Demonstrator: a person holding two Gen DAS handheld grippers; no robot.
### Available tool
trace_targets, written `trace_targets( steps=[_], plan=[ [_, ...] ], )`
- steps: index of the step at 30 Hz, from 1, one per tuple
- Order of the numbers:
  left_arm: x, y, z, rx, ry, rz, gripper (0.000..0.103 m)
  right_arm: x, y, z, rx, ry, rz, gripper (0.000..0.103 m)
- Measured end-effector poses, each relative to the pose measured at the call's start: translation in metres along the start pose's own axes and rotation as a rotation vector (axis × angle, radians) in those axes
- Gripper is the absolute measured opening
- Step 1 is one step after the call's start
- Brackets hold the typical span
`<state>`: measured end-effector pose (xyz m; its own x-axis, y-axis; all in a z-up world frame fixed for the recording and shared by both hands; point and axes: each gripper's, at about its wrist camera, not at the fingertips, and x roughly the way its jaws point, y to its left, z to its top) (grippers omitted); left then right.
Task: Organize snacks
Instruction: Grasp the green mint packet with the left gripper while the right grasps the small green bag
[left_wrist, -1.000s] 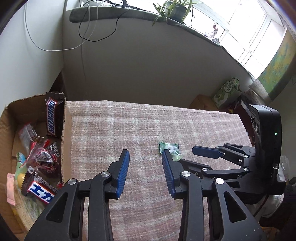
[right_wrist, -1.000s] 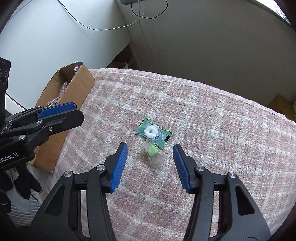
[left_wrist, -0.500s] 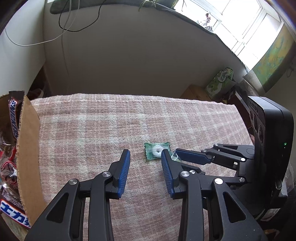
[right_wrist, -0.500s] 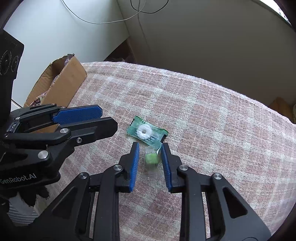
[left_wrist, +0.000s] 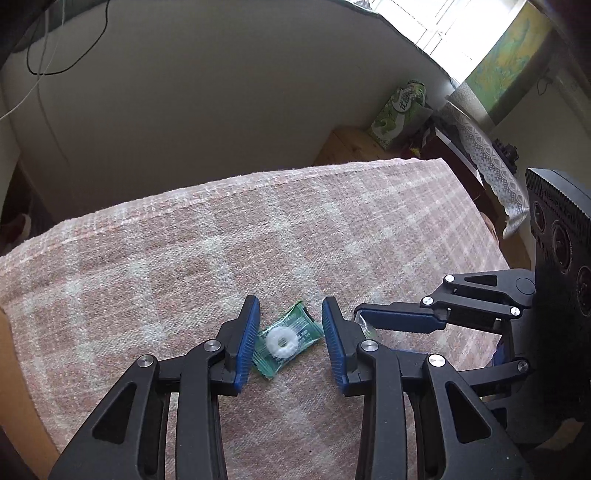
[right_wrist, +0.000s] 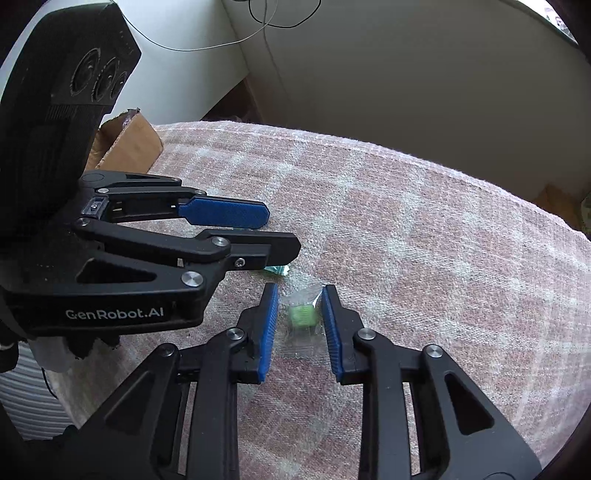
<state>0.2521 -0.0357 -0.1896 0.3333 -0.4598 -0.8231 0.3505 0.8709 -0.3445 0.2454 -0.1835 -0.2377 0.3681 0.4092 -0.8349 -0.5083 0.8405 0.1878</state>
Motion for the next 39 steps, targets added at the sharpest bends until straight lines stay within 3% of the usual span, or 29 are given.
trace_targets(
  steps=[7, 14, 17, 19, 21, 24, 25, 28, 30, 39],
  plan=[
    [-0.003, -0.007, -0.011, 0.056, 0.037, 0.011, 0.033, -0.008, -0.010, -0.011, -0.020, 0.008, -0.015, 0.025],
    [0.002, -0.032, -0.020, 0.198, 0.034, 0.146, 0.033, -0.013, -0.015, -0.020, -0.018, 0.006, -0.016, 0.025],
    [0.004, -0.037, -0.024, 0.216, 0.014, 0.202, 0.024, -0.016, -0.015, -0.023, -0.015, 0.006, -0.027, 0.026],
    [0.002, -0.032, -0.023, 0.170, -0.002, 0.200, 0.021, -0.018, -0.015, -0.025, -0.010, 0.003, -0.026, 0.034],
    [0.000, -0.028, -0.023, 0.134, -0.016, 0.191, 0.020, -0.021, -0.014, -0.028, -0.009, -0.010, -0.034, 0.052],
    [-0.001, -0.030, -0.025, 0.131, -0.026, 0.206, 0.020, -0.023, -0.014, -0.033, -0.009, -0.016, -0.030, 0.052],
    [-0.001, -0.030, -0.025, 0.125, -0.030, 0.207, 0.020, -0.023, -0.014, -0.034, -0.012, -0.014, -0.032, 0.052],
    [-0.004, -0.026, -0.028, 0.085, -0.047, 0.197, 0.019, -0.021, -0.012, -0.036, -0.034, -0.011, -0.078, 0.037],
    [-0.007, -0.023, -0.030, 0.061, -0.056, 0.192, 0.019, -0.022, -0.014, -0.035, -0.030, -0.010, -0.083, 0.020],
    [-0.024, -0.018, -0.040, -0.030, -0.099, 0.191, 0.019, -0.030, -0.008, -0.030, -0.008, -0.046, -0.083, 0.019]
  ],
)
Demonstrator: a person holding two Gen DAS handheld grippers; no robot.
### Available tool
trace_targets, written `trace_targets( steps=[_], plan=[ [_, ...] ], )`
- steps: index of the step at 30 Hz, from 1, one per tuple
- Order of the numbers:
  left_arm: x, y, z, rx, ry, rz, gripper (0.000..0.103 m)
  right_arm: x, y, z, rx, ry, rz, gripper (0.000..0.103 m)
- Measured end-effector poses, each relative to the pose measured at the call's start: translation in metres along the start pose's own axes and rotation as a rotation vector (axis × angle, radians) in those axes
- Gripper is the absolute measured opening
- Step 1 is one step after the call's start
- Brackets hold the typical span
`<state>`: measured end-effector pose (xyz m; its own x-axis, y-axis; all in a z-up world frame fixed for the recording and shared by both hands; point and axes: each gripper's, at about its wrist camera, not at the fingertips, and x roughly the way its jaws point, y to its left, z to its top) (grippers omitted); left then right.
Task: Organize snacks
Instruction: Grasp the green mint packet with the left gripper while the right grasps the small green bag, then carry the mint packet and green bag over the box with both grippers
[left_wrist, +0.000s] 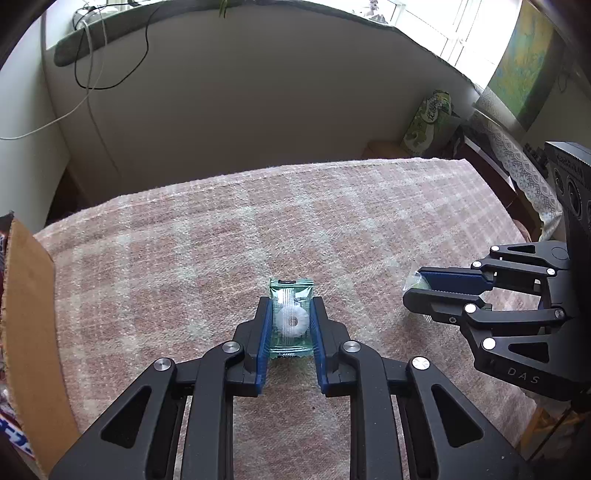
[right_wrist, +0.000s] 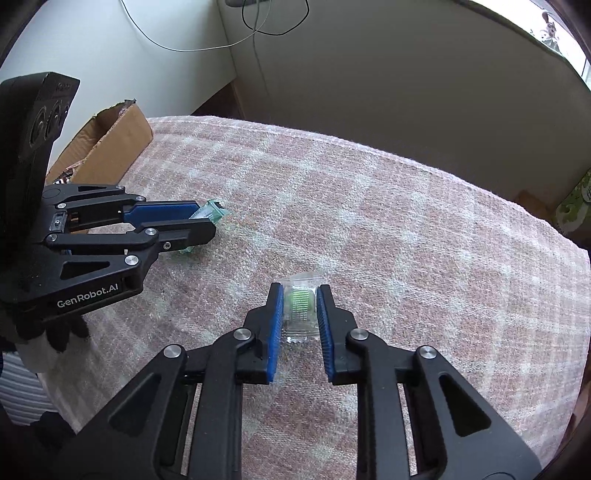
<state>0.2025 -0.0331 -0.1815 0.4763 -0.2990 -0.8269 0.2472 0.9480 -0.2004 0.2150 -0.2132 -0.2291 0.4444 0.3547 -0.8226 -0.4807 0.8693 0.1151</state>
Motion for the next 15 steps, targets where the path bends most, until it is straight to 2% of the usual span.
trace_targets(
  steps=[9, 15],
  plan=[
    [-0.051, 0.006, 0.000, -0.037, -0.075, 0.015, 0.019, -0.033, 0.019, 0.017, -0.003, -0.062, 0.019, 0.019],
    [-0.089, 0.021, -0.003, -0.066, -0.131, 0.043, 0.019, -0.053, 0.052, 0.037, -0.049, -0.103, 0.041, 0.019]
  ],
)
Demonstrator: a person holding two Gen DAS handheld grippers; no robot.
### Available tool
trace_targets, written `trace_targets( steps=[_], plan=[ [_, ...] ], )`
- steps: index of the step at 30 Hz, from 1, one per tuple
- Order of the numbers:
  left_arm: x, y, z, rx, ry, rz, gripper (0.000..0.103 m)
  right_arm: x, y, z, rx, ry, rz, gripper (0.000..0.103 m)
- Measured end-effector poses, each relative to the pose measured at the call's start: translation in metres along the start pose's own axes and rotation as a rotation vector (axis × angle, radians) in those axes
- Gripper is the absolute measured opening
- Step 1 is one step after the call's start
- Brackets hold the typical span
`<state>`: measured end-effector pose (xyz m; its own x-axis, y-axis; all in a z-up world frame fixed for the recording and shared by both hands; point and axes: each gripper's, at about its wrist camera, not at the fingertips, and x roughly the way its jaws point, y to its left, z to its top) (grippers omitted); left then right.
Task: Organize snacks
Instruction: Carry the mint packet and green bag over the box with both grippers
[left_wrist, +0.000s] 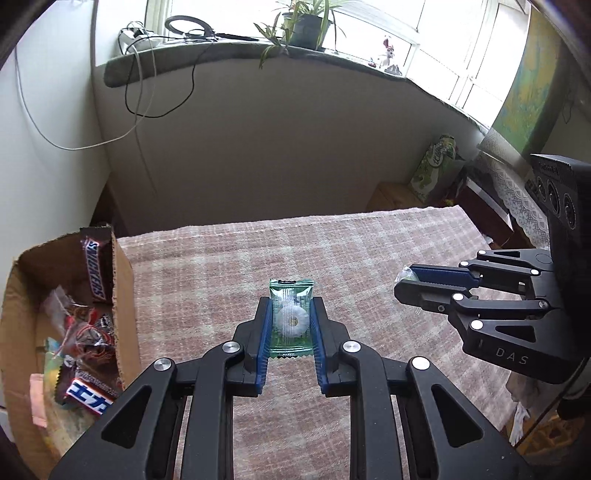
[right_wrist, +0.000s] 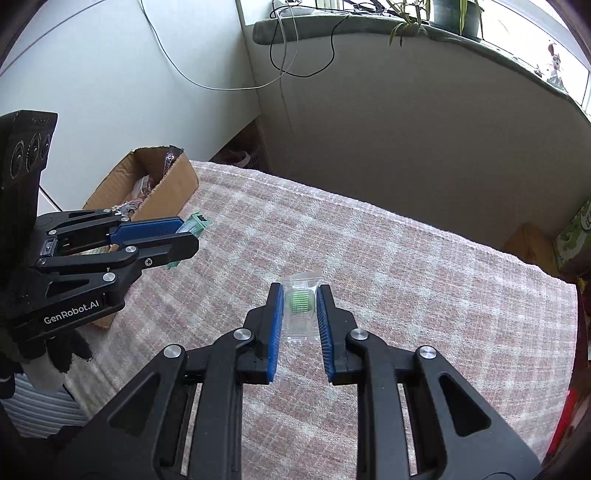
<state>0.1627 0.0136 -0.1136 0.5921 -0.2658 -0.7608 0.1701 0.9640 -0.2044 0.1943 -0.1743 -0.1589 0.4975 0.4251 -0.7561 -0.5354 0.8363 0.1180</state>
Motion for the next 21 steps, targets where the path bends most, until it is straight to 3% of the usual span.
trace_targets(
  steps=[11, 21],
  plan=[
    [-0.060, 0.052, -0.017, -0.095, -0.058, 0.085, 0.019, 0.001, 0.082, 0.046, -0.096, -0.030, 0.098, 0.019],
    [-0.086, 0.106, -0.033, -0.197, -0.076, 0.155, 0.019, 0.023, 0.138, 0.081, -0.138, -0.028, 0.179, 0.019]
  ],
)
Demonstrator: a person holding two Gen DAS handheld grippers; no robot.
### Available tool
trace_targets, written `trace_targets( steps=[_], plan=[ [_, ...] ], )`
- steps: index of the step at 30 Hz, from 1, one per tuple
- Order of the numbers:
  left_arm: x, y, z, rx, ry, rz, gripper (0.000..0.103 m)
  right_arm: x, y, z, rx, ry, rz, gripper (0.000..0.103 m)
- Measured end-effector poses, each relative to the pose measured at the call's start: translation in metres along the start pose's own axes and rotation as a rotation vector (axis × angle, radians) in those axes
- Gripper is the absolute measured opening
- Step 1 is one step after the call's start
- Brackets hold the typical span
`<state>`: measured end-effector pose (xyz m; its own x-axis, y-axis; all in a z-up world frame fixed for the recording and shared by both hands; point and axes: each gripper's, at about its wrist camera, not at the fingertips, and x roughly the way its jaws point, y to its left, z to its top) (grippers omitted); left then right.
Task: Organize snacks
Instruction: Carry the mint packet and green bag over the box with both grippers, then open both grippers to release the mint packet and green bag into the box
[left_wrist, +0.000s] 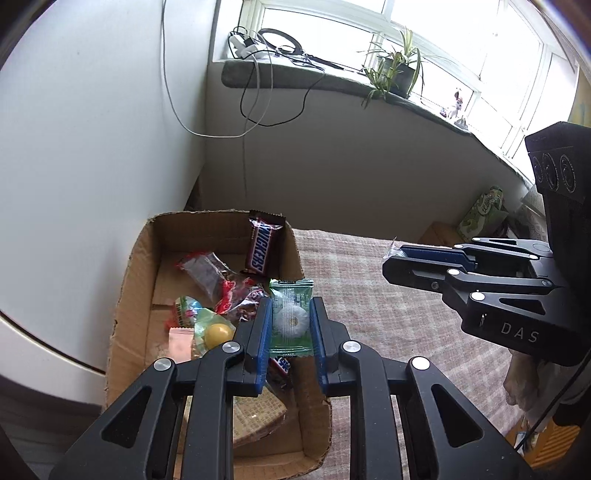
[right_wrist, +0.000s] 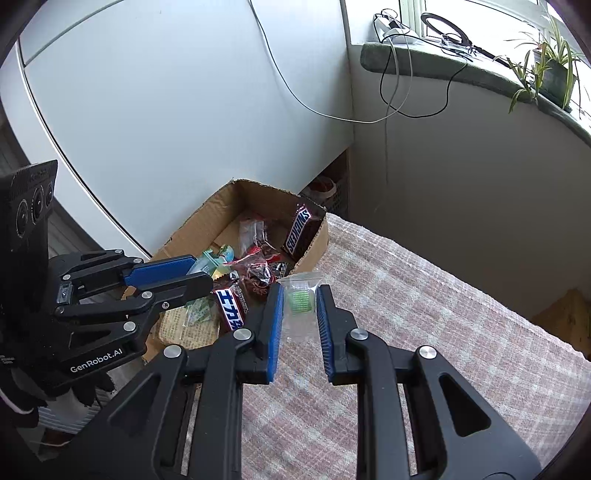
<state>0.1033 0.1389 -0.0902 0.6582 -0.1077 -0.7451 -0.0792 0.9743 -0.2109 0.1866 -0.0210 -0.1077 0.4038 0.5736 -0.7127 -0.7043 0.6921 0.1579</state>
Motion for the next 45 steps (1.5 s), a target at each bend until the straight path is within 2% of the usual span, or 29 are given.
trace_targets(
  steps=[8, 17, 31, 40, 41, 44, 45],
  plan=[
    [0.003, 0.032, 0.012, -0.043, -0.006, 0.040, 0.018, 0.025, 0.023, 0.026, -0.012, 0.007, 0.037, 0.019],
    [0.011, 0.048, 0.021, -0.070, -0.012, 0.072, 0.019, 0.048, 0.032, 0.043, -0.011, 0.032, 0.048, 0.019],
    [0.020, 0.063, 0.022, -0.092, 0.005, 0.091, 0.020, 0.076, 0.038, 0.049, -0.020, 0.074, 0.057, 0.019],
    [0.023, 0.066, 0.025, -0.091, 0.012, 0.106, 0.021, 0.077, 0.038, 0.049, -0.024, 0.072, 0.047, 0.020],
    [0.023, 0.066, 0.024, -0.090, 0.013, 0.108, 0.022, 0.077, 0.037, 0.049, -0.024, 0.072, 0.048, 0.023],
    [0.024, 0.066, 0.024, -0.091, 0.013, 0.110, 0.022, 0.072, 0.034, 0.049, -0.022, 0.050, 0.034, 0.048],
    [0.023, 0.066, 0.024, -0.093, 0.014, 0.115, 0.025, 0.070, 0.033, 0.050, -0.016, 0.045, 0.035, 0.052]
  ],
)
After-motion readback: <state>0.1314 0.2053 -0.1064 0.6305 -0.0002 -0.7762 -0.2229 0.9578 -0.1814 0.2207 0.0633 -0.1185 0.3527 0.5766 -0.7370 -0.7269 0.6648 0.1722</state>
